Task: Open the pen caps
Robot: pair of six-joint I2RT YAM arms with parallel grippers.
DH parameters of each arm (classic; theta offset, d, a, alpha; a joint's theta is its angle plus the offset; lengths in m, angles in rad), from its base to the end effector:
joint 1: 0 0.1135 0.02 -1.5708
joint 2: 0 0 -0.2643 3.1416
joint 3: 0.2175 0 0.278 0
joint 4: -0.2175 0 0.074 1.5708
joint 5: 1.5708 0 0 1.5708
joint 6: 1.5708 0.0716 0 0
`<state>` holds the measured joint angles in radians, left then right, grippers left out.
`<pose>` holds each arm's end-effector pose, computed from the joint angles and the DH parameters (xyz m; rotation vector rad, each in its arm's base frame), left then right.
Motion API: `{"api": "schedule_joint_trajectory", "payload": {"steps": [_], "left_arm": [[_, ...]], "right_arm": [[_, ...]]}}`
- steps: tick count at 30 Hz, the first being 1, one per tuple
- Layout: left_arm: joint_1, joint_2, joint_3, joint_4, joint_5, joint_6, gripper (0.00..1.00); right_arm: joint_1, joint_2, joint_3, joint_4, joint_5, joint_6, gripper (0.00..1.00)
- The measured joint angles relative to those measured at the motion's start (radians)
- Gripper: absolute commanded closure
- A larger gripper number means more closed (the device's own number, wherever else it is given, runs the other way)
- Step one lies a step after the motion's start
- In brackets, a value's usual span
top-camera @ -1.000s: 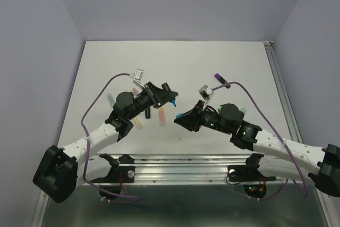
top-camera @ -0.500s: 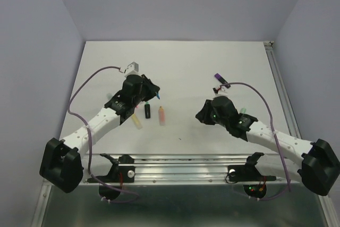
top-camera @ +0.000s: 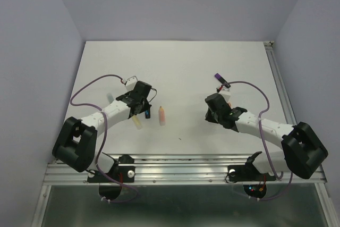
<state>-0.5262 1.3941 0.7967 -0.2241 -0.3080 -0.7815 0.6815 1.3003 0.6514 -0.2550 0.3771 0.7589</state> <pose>0.2950 -0.1463 0.1665 -0.4424 2.3177 -0.2731 0.2409 0.1615 0.1415 0.2508 2.3866 0.2036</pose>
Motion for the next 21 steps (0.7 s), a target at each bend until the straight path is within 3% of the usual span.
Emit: {"api": "schedule_joint_trajectory", "payload": {"steps": [4,9,16,17,21], "left_arm": [[0.0,0.053,0.016,-0.028,-0.03,-0.002,0.96],[0.0,0.074,0.019,-0.051,-0.059,-0.008,0.74],[0.0,0.074,0.019,-0.059,-0.075,-0.006,0.57],[0.0,0.074,0.019,-0.06,-0.076,-0.005,0.49],[0.0,0.07,0.019,-0.064,-0.078,0.0,0.35]], "right_arm": [[0.0,0.044,0.027,0.001,0.005,-0.003,0.75],[0.0,0.08,0.035,-0.007,0.005,-0.003,0.61],[0.0,0.076,0.038,-0.025,0.0,-0.003,0.38],[0.0,0.07,0.042,-0.033,-0.004,-0.003,0.32],[0.0,0.043,0.066,-0.06,-0.008,-0.006,0.14]]}}
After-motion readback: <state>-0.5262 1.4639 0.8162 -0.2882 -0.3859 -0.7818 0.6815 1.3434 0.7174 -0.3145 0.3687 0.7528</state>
